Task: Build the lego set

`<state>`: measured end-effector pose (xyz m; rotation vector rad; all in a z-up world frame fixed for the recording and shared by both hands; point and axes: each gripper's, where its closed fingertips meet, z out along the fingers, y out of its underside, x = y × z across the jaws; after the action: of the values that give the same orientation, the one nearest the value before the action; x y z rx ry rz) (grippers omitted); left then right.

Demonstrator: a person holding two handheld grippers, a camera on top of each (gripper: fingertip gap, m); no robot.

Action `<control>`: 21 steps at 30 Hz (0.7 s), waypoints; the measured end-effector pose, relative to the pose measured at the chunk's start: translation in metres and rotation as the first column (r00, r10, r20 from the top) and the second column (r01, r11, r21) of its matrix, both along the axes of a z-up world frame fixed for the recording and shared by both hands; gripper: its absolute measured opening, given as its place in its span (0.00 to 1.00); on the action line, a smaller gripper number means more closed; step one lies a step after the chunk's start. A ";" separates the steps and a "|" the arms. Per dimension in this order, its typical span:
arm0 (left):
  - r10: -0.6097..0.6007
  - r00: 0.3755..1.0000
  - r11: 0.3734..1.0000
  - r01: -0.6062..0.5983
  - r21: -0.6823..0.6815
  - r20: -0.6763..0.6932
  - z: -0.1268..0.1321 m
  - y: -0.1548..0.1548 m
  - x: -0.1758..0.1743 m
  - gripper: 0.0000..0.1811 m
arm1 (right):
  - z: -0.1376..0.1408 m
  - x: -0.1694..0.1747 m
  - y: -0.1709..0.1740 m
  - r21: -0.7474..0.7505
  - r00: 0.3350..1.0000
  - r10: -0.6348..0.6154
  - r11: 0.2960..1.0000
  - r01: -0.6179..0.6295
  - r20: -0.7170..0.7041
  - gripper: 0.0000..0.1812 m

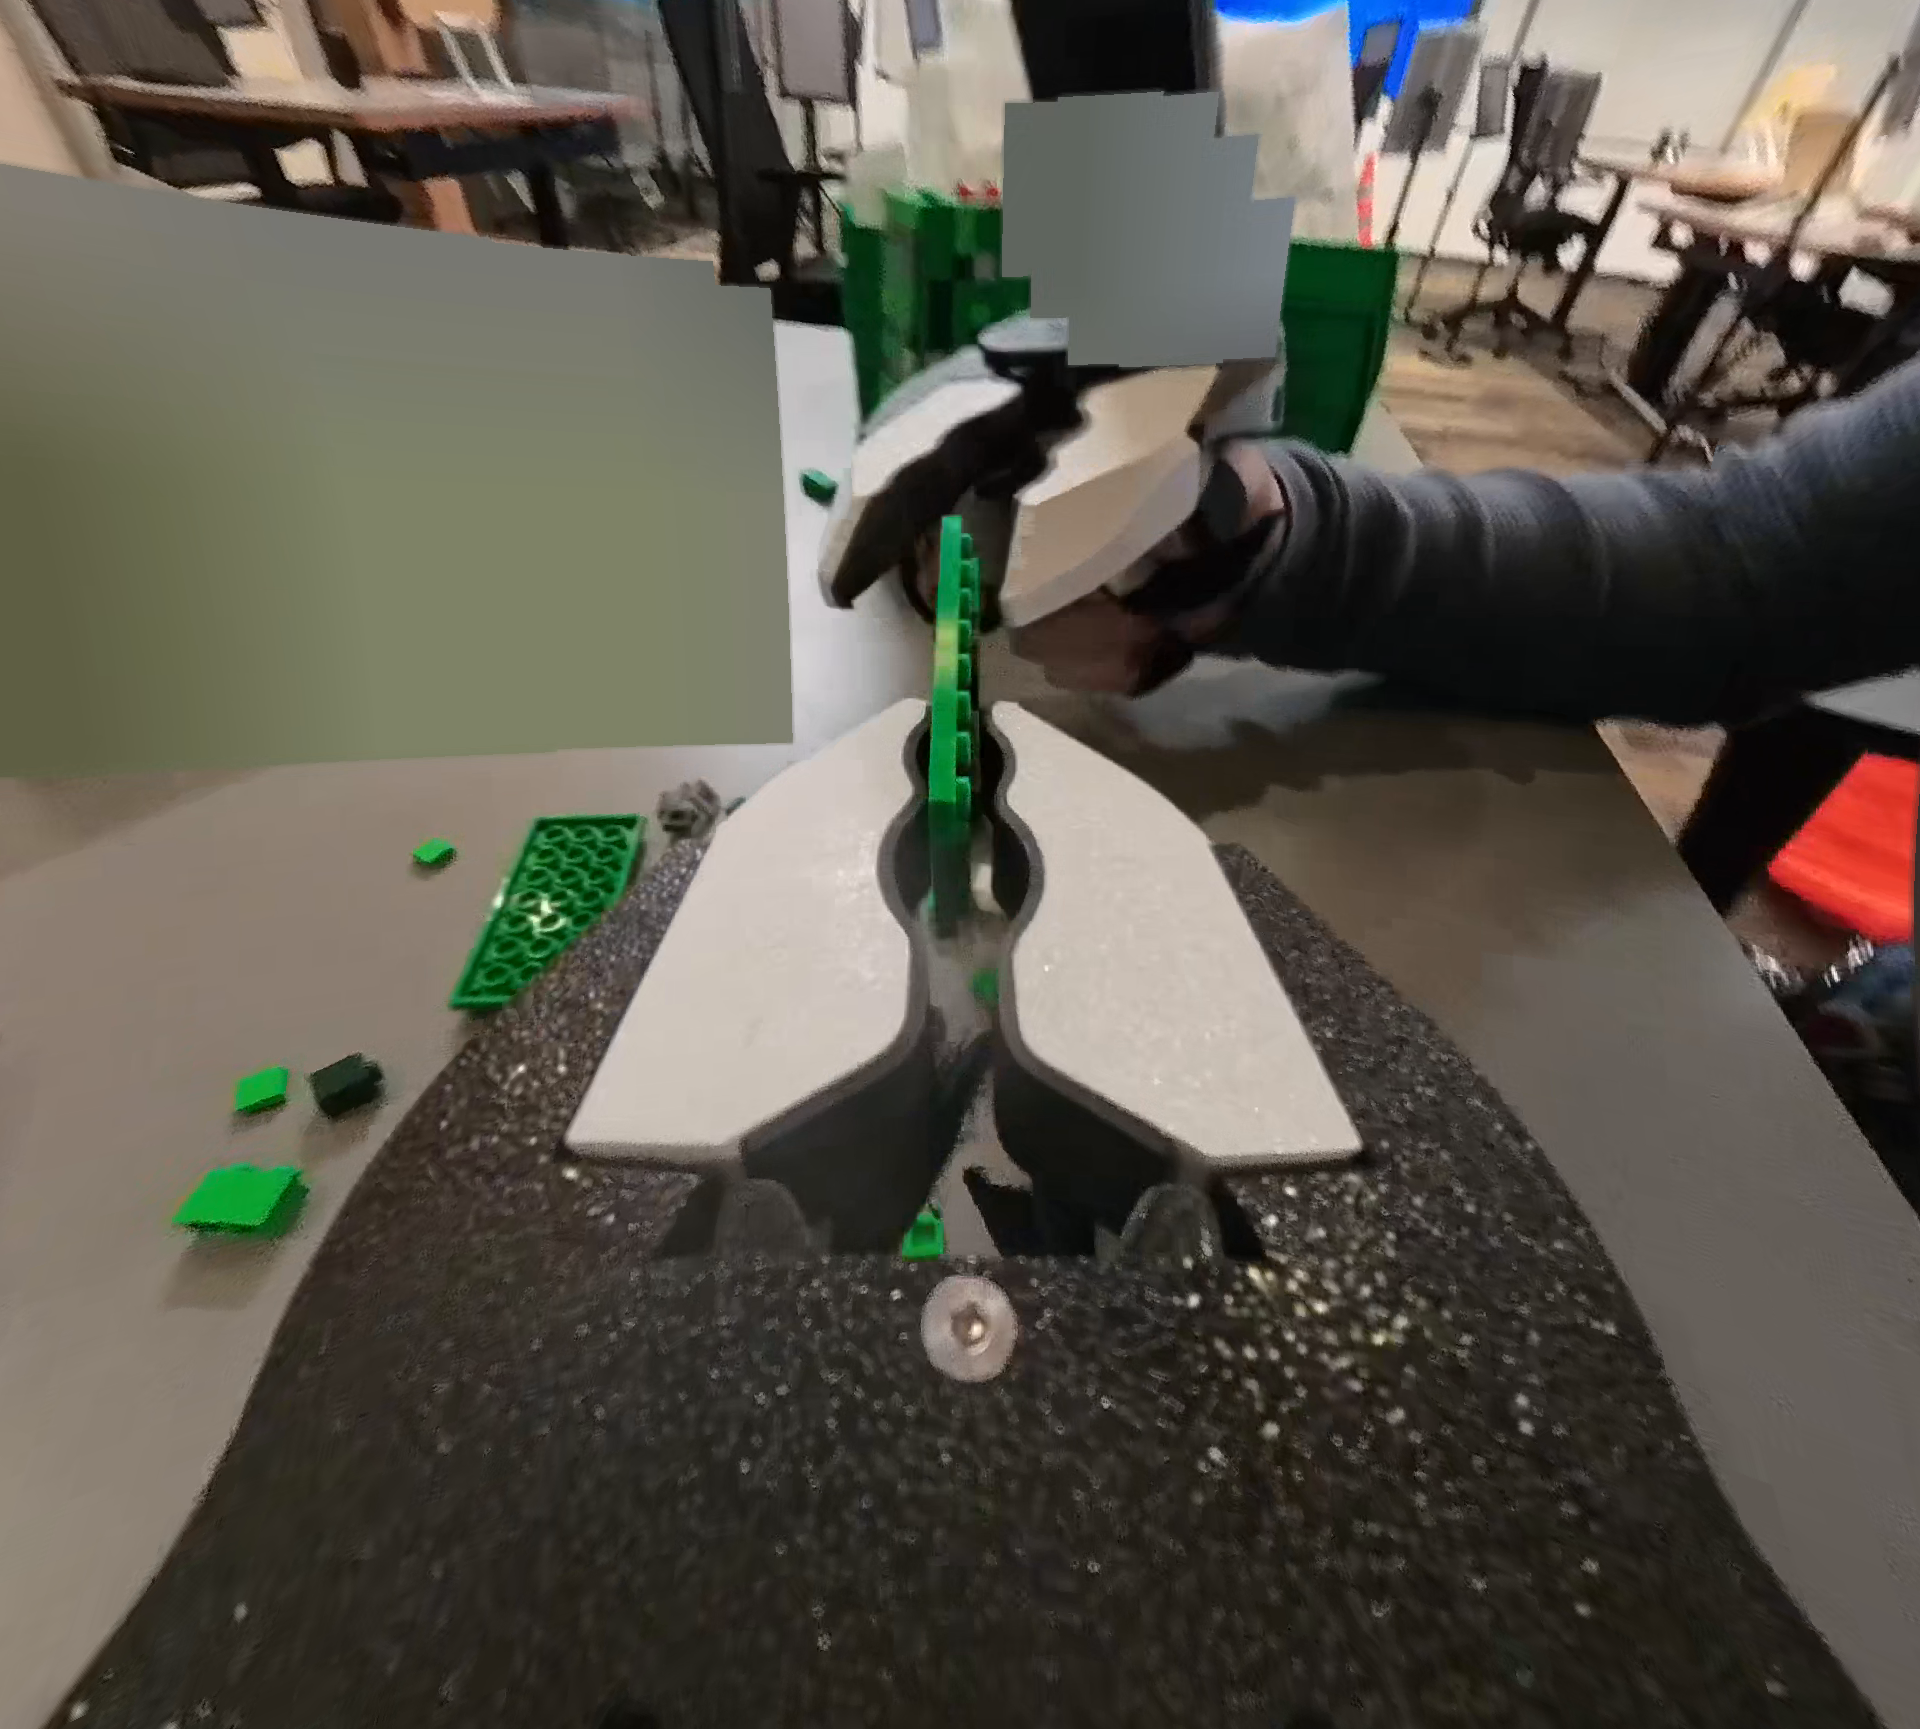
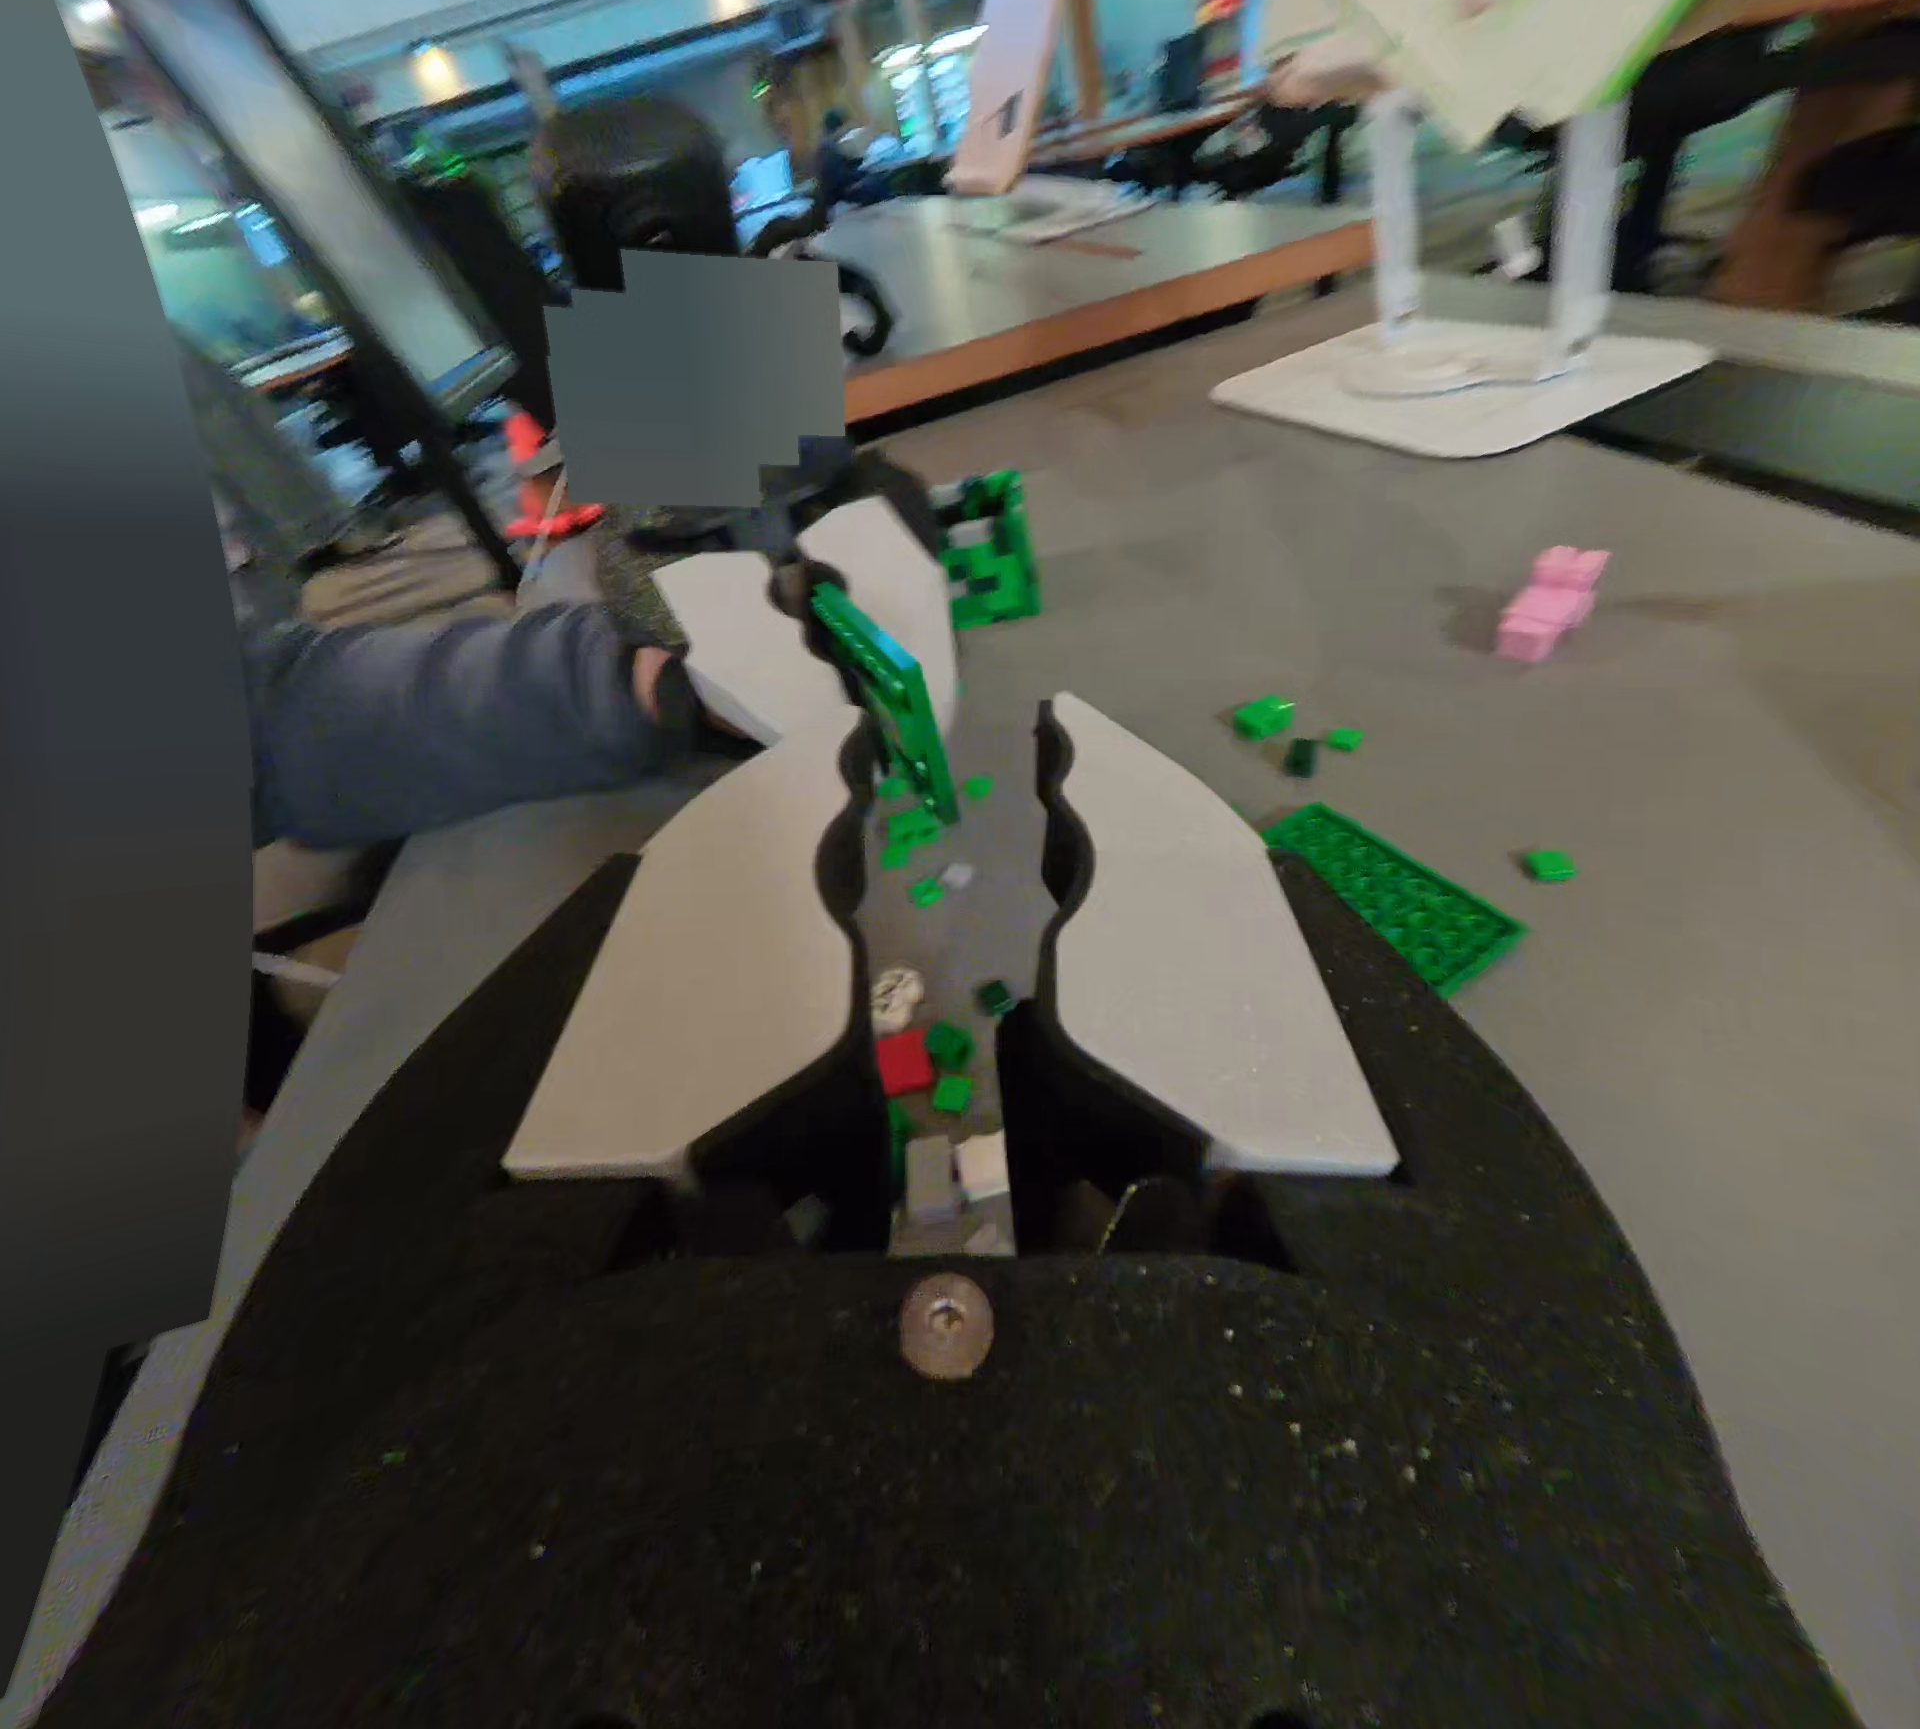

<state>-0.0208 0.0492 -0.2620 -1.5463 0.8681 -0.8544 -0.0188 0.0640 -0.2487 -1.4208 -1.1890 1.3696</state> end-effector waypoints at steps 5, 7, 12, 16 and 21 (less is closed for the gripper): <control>0.117 0.988 0.993 -0.119 0.008 0.098 0.011 0.012 -0.008 0.03 | 0.008 -0.002 0.018 0.079 0.974 -0.216 0.972 0.222 -0.071 0.25; 0.153 0.980 0.988 -0.153 -0.002 0.127 0.013 0.015 -0.008 0.03 | 0.009 -0.007 0.010 0.151 0.972 -0.228 0.960 0.235 -0.066 0.29; 0.195 0.966 0.981 -0.188 -0.057 0.168 0.007 0.018 -0.006 0.03 | 0.010 -0.016 0.000 0.281 0.955 -0.286 0.913 0.297 -0.082 0.35; 0.096 0.980 0.992 -0.079 -0.102 0.173 0.002 0.013 0.001 0.03 | 0.007 -0.016 0.000 0.184 0.969 -0.234 0.952 0.246 -0.084 0.36; -0.072 0.993 0.941 0.099 -0.323 0.094 -0.018 0.001 0.000 0.03 | 0.008 0.004 0.005 0.345 0.989 -0.149 0.928 0.142 -0.007 0.38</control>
<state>-0.0208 0.0498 -0.2803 -1.7546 0.7651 -1.1627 -0.0146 0.0693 -0.2409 -1.2444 -1.2398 0.9890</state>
